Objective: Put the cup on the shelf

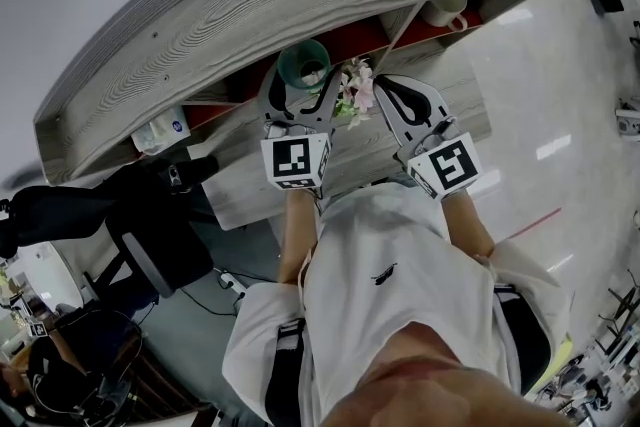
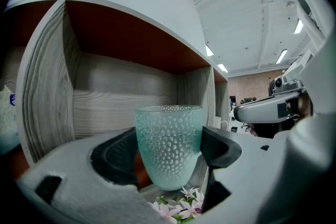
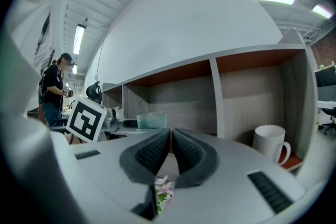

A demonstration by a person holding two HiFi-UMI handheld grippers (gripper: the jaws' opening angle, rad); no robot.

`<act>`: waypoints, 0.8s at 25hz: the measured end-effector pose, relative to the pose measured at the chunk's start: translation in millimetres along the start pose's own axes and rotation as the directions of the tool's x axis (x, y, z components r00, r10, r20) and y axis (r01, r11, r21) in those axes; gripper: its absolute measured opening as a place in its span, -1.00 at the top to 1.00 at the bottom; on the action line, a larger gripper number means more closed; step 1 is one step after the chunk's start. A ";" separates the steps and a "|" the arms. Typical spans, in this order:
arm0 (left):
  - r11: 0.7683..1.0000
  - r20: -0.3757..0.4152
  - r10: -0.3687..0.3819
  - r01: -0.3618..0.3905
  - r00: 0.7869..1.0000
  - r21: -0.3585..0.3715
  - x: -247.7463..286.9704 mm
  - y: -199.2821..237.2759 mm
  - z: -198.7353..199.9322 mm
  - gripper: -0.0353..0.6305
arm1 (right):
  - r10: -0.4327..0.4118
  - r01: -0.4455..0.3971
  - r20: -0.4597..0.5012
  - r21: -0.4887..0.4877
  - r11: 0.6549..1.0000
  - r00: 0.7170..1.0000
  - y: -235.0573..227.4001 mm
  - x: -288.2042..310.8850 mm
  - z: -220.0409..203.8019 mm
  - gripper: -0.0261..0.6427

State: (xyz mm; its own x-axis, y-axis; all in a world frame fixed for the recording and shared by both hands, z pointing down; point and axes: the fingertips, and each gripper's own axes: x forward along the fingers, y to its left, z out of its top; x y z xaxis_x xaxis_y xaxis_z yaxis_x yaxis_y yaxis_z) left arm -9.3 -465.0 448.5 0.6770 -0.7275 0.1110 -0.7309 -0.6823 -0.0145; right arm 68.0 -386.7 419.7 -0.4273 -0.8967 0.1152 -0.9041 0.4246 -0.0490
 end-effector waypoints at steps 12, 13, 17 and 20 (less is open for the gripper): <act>0.999 -0.025 0.017 -0.016 1.000 0.043 15.7 4.4 -1.3 -0.25 | 0.021 -0.021 -0.002 0.010 1.000 1.000 3.3 6.4 -2.4 0.82; 0.999 -0.023 0.018 -0.017 1.000 0.042 17.0 5.0 -0.8 -0.25 | 0.022 -0.022 -0.002 0.010 1.000 1.000 3.4 7.2 -2.5 0.82; 0.999 -0.029 0.027 -0.025 0.999 0.043 21.7 8.1 0.0 -0.25 | 0.028 -0.028 -0.008 0.009 1.000 1.000 4.0 9.1 -2.9 0.82; 0.998 -0.030 0.034 -0.032 0.999 0.051 25.1 9.4 1.4 -0.25 | 0.032 -0.032 -0.003 0.006 0.999 0.999 3.9 9.9 -2.4 0.82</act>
State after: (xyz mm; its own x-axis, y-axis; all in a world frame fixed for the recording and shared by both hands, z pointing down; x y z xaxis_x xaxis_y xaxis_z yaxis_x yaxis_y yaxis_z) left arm 0.9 -489.7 449.7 0.6492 -0.7476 0.1403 -0.7469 -0.6614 -0.0684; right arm 60.3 -393.6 423.1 -0.4556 -0.8825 0.1169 -0.8902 0.4518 -0.0590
